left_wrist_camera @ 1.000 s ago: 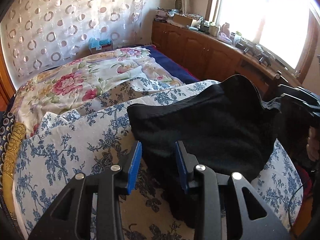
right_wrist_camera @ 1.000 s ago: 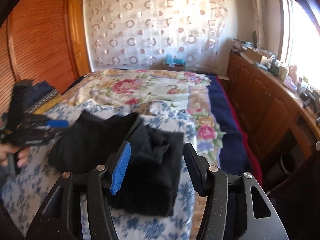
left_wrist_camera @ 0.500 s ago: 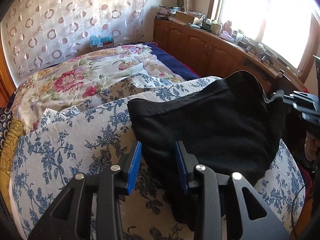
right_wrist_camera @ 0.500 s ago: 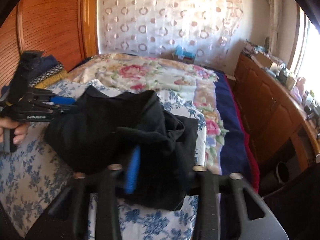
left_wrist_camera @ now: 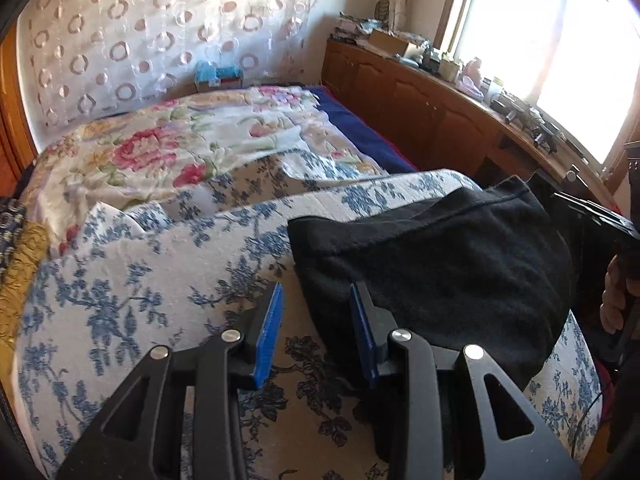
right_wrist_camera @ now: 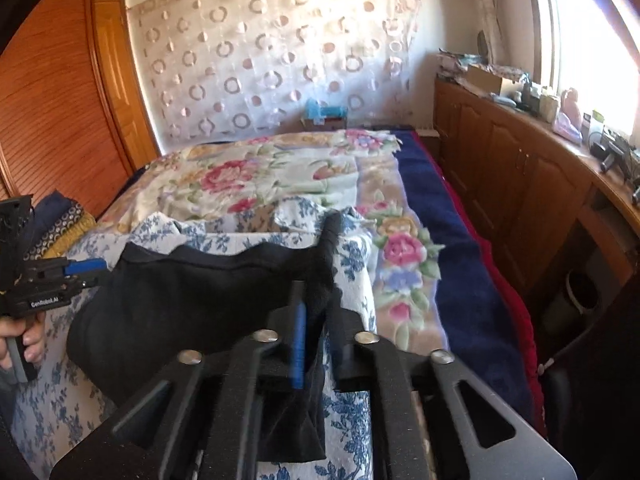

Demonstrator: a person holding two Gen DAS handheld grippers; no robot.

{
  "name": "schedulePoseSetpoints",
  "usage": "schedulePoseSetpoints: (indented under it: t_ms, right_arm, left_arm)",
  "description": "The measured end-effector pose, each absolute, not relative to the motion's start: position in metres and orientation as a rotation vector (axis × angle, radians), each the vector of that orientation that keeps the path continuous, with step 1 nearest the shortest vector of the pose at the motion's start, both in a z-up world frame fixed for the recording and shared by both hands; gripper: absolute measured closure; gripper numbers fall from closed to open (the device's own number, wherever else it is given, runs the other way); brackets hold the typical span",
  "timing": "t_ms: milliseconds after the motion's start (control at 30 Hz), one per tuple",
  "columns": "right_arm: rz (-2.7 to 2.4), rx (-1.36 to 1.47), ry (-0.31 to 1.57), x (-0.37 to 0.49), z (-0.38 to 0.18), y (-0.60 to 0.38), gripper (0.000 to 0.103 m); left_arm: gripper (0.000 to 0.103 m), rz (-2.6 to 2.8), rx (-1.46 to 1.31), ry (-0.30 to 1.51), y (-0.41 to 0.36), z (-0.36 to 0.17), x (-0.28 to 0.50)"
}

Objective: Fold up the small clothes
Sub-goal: 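Grasp the folded black shirt with the left tool while the right tool grasps beside it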

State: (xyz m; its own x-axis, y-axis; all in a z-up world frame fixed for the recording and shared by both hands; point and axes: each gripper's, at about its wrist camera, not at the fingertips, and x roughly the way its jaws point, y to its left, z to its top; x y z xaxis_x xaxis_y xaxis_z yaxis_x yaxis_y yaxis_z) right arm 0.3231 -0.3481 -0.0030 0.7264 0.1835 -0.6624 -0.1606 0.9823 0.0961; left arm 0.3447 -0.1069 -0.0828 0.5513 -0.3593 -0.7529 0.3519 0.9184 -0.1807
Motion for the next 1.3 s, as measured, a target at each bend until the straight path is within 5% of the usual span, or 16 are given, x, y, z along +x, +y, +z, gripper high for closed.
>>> schedulePoseSetpoints:
  t_ms: [67,667,767,867,1067,1300]
  right_arm:
    - [0.232,0.061,0.755,0.323,-0.009,-0.347,0.035]
    - [0.295,0.143,0.905,0.338,-0.058,-0.345,0.029]
    - [0.311,0.157,0.902,0.337,-0.058,-0.347,0.028]
    - [0.377,0.182,0.906,0.337,-0.058,-0.345,0.047]
    - [0.425,0.162,0.896,0.332,-0.053,-0.337,0.076]
    - [0.4,0.123,0.795,0.314,-0.022,-0.325,0.083]
  left_arm:
    - [0.07,-0.447,0.009,0.929,-0.115,-0.087,0.348]
    - [0.065,-0.51,-0.079,0.956,-0.119,-0.094,0.364]
    - [0.081,-0.53,-0.073,0.952,-0.119,-0.094,0.363]
    - [0.092,-0.54,-0.032,0.925,-0.125,-0.09,0.357]
    - [0.093,-0.579,-0.041,0.851,-0.127,-0.069,0.336]
    - [0.093,-0.593,-0.049,0.736,-0.12,-0.022,0.304]
